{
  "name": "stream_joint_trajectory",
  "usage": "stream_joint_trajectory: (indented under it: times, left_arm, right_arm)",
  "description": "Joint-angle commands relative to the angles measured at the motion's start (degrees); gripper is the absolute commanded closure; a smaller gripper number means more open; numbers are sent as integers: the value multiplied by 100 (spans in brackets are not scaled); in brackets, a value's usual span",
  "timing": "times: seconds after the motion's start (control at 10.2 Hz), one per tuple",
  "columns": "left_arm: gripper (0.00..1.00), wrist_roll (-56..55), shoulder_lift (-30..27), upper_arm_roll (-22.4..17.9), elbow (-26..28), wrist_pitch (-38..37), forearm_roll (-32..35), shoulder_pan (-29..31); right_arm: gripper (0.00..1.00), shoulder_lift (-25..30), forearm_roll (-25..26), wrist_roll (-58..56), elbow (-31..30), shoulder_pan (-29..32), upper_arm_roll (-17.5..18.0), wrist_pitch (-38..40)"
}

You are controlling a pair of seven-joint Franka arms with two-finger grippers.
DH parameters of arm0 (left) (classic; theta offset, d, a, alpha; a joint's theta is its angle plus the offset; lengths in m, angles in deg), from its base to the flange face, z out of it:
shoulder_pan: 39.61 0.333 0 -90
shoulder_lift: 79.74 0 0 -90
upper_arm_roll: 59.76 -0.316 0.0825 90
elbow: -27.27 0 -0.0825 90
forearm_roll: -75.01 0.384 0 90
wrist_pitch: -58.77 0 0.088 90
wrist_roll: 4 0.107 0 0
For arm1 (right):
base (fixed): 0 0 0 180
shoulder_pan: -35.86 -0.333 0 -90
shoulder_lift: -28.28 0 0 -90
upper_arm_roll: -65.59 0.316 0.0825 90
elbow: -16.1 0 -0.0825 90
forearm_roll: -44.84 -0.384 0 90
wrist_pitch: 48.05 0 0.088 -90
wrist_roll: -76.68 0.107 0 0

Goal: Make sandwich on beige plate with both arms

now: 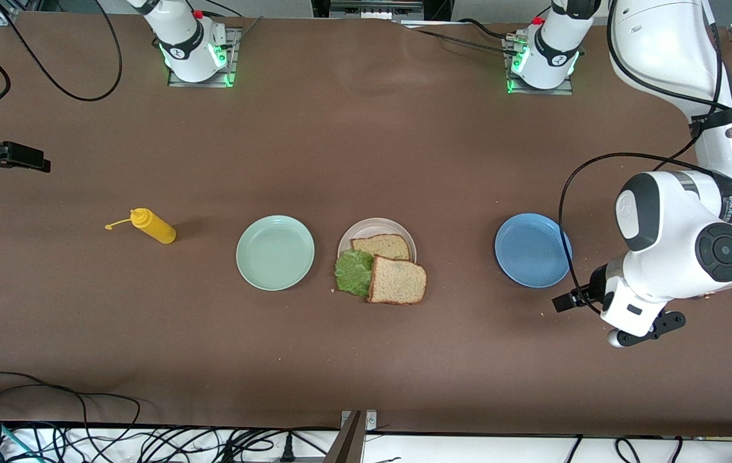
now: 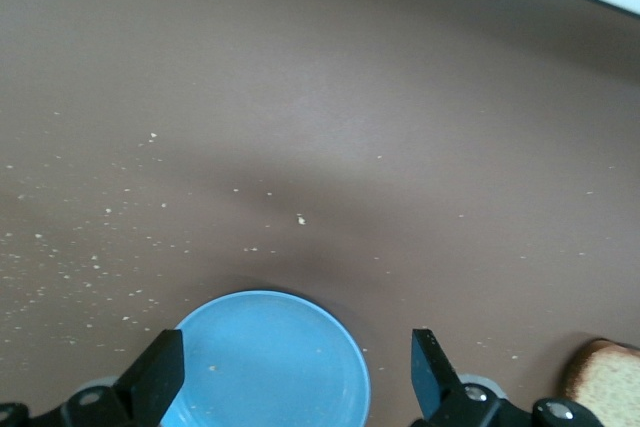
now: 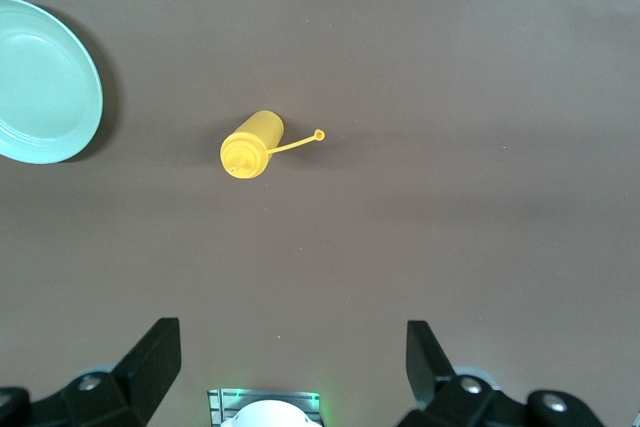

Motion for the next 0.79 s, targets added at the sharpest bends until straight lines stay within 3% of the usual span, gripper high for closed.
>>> stream_joint_trajectory:
  times: [0.0, 0.69]
  left_arm:
    - [0, -69, -154, 15, 89, -210, 406, -21]
    - [0, 538, -347, -108, 81, -738, 407, 129]
  right_arm:
    - [0, 36, -3, 59, -40, 21, 26, -36]
    - [0, 45, -3, 59, -40, 21, 26, -115]
